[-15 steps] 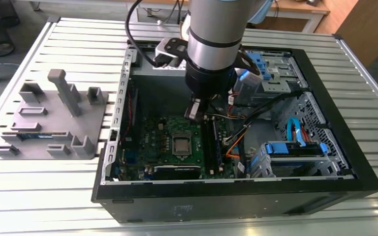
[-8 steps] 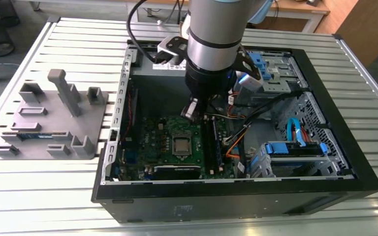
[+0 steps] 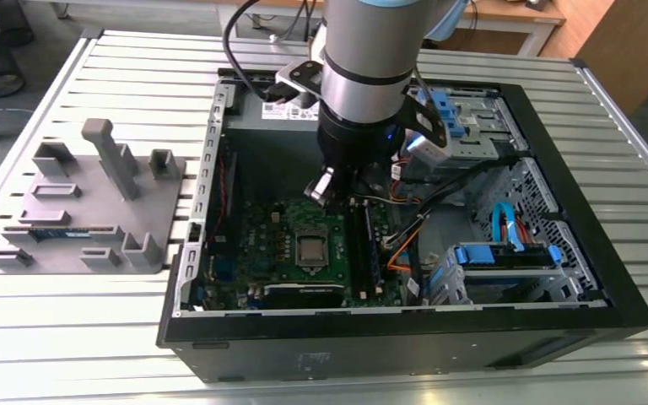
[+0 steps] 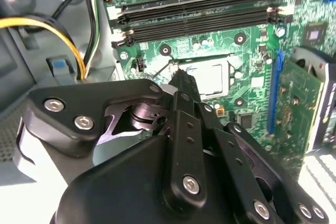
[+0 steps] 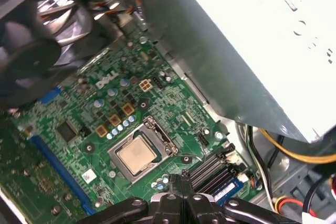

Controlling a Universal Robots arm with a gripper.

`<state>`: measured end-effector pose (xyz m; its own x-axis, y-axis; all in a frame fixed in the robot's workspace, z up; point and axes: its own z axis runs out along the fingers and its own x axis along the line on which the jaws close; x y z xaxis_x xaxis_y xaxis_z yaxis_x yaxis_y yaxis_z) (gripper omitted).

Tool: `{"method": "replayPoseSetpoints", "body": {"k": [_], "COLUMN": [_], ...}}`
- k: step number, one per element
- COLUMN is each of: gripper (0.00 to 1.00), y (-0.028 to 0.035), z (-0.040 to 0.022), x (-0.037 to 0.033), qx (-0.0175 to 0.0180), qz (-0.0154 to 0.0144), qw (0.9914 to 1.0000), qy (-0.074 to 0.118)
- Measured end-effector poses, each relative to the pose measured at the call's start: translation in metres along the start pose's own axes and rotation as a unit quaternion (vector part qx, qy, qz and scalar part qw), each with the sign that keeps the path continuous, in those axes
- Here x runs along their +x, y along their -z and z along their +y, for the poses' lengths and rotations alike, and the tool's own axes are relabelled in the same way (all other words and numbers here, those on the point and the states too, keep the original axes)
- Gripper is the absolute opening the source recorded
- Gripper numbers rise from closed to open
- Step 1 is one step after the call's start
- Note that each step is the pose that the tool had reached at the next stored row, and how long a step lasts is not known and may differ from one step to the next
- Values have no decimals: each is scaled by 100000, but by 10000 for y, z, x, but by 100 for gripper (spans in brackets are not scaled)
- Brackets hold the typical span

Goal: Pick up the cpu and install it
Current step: 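Install the first cpu locking lever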

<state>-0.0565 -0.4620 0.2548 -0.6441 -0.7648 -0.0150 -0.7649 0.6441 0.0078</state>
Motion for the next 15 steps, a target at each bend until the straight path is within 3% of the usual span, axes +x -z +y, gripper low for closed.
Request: {"method": "replayPoseSetpoints", "body": {"k": [1, 10, 12, 15], "gripper": [11, 11, 11, 11], "y": [0, 9, 95, 96], "z": [0, 0, 1, 3], "x": [0, 0, -2, -4], "qx": [10, 13, 10, 13], "qz": [-1, -5, -16, 1], "qw": [99998, 99997, 99997, 99997], "qy": [-658, -765, -765, -759]}}
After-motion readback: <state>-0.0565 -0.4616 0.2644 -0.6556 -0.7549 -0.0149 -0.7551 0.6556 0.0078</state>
